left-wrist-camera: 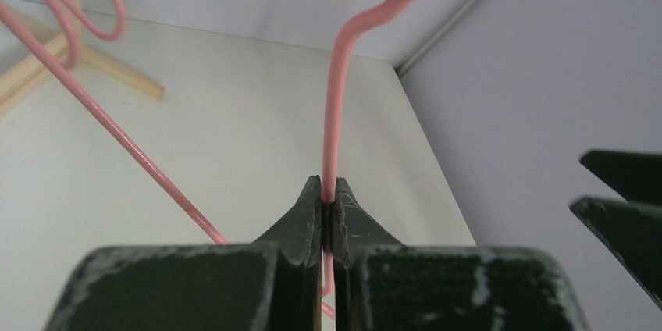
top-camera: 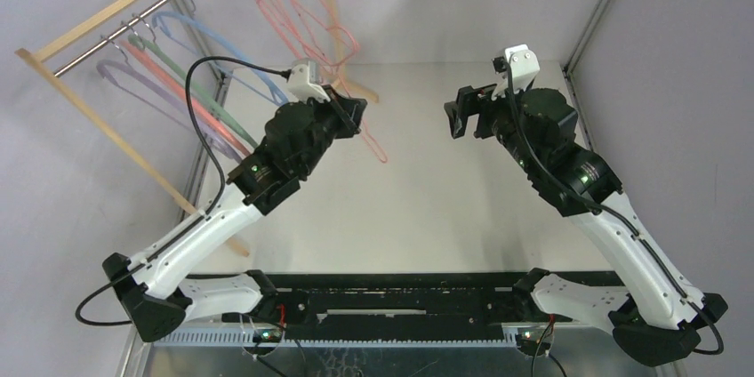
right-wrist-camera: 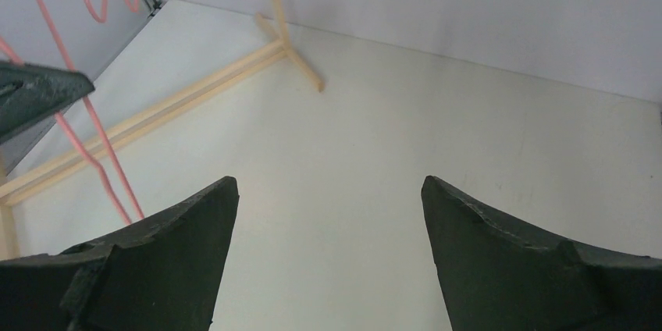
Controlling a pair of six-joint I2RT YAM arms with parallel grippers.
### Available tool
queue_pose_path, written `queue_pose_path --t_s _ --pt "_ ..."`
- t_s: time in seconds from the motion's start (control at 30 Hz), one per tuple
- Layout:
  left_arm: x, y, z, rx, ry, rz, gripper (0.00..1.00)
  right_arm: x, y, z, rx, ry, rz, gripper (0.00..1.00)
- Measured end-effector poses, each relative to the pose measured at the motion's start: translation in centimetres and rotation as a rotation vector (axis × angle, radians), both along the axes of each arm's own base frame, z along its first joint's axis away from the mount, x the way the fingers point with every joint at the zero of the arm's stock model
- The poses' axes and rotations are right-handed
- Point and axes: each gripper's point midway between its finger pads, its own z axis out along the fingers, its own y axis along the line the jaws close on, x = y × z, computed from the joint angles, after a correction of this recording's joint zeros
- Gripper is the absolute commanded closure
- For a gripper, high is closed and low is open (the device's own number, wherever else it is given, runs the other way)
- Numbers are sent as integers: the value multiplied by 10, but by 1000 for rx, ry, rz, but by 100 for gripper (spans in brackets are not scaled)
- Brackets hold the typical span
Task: Organize the hangers
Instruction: Place the hanger at the clothesline.
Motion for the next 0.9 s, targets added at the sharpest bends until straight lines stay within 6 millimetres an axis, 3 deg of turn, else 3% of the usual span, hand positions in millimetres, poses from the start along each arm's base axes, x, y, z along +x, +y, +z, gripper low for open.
queue_pose_path --t_s 0.2,0.53,0.67,0.9 --pt "28 24 3 -9 5 73 100 -1 3 -3 -1 7 16 6" --pt "72 68 37 -75 -22 155 100 0 4 -3 -1 8 19 7" --pt "91 89 42 -100 -17 195 100 2 6 -5 -3 11 20 7" --pt "114 102 48 -133 1 213 100 5 8 -9 -10 22 23 7"
